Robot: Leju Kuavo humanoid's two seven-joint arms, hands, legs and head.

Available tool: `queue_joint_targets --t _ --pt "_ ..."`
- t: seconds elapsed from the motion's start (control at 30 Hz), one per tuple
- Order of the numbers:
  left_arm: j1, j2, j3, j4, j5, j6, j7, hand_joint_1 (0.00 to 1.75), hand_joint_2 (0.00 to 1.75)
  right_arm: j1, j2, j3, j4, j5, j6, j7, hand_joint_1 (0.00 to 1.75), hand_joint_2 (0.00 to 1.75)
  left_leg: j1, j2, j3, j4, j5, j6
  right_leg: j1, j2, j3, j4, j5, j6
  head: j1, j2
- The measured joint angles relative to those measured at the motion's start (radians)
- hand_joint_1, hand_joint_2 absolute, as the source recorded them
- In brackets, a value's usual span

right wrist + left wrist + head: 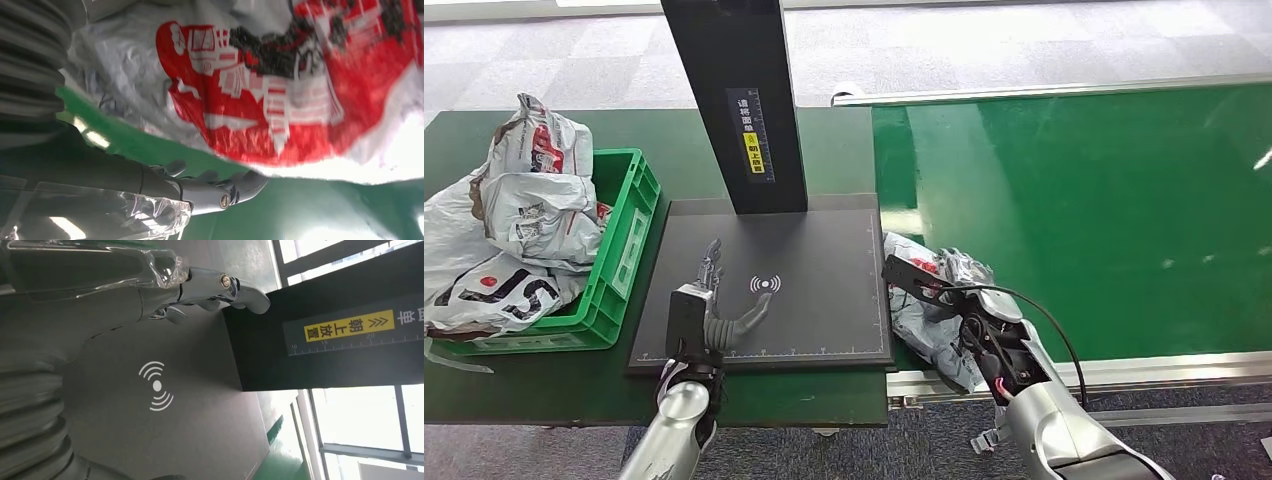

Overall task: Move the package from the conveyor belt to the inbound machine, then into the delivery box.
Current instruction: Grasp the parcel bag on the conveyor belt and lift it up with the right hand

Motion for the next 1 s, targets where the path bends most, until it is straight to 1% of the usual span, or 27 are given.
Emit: queue_joint_targets --t 0.2,0.37,0.5,0.63,0.73,1.0 --pt "-0.052 -0.014 0.001 0.055 -0.001 -0.010 0.000 0.00 1.75 -0.009 0.003 -0.016 0.044 0.003 0.109 -0.077 0.00 1.75 0.000 0.000 0.000 0.000 0.000 0.000 0.000 0.000 0.001 0.000 0.000 0.000 0.000 0.000" --pt "-0.075 -0.020 0.002 0.077 -0.004 -0.014 0.006 0.00 1.75 -0.028 0.009 -0.021 0.076 -0.004 0.145 -0.100 0.00 1.75 0.000 0.000 0.001 0.000 0.000 0.000 0.000 0.000 0.001 0.000 0.000 0.000 0.000 0.000" --pt "-0.077 -0.020 0.002 0.079 -0.005 -0.016 0.007 0.00 1.75 -0.030 0.010 -0.022 0.080 -0.005 0.149 -0.102 0.00 1.75 0.000 0.000 0.001 0.000 0.000 0.000 0.000 0.000 0.001 0.000 0.000 0.000 0.000 0.000" --pt "-0.088 -0.023 0.002 0.094 -0.011 -0.027 0.019 0.00 1.75 -0.066 0.019 -0.025 0.118 -0.024 0.233 -0.126 1.75 1.75 0.000 0.001 0.002 0.000 0.000 0.000 0.000 0.000 0.002 0.000 0.000 0.000 0.000 0.000" --pt "-0.090 -0.025 0.003 0.096 -0.012 -0.028 0.021 0.00 1.75 -0.083 0.020 -0.026 0.128 -0.032 0.247 -0.137 1.75 1.75 0.000 0.001 0.004 0.000 0.000 0.000 0.000 0.000 0.003 0.000 0.000 0.000 0.000 0.000" --pt "-0.075 -0.025 0.007 0.088 -0.011 -0.028 0.026 0.00 1.75 -0.106 0.022 -0.024 0.132 -0.036 0.238 -0.141 1.75 1.75 0.000 0.001 0.005 0.000 0.000 0.000 0.000 0.000 0.005 0.000 0.000 0.000 0.000 0.000"
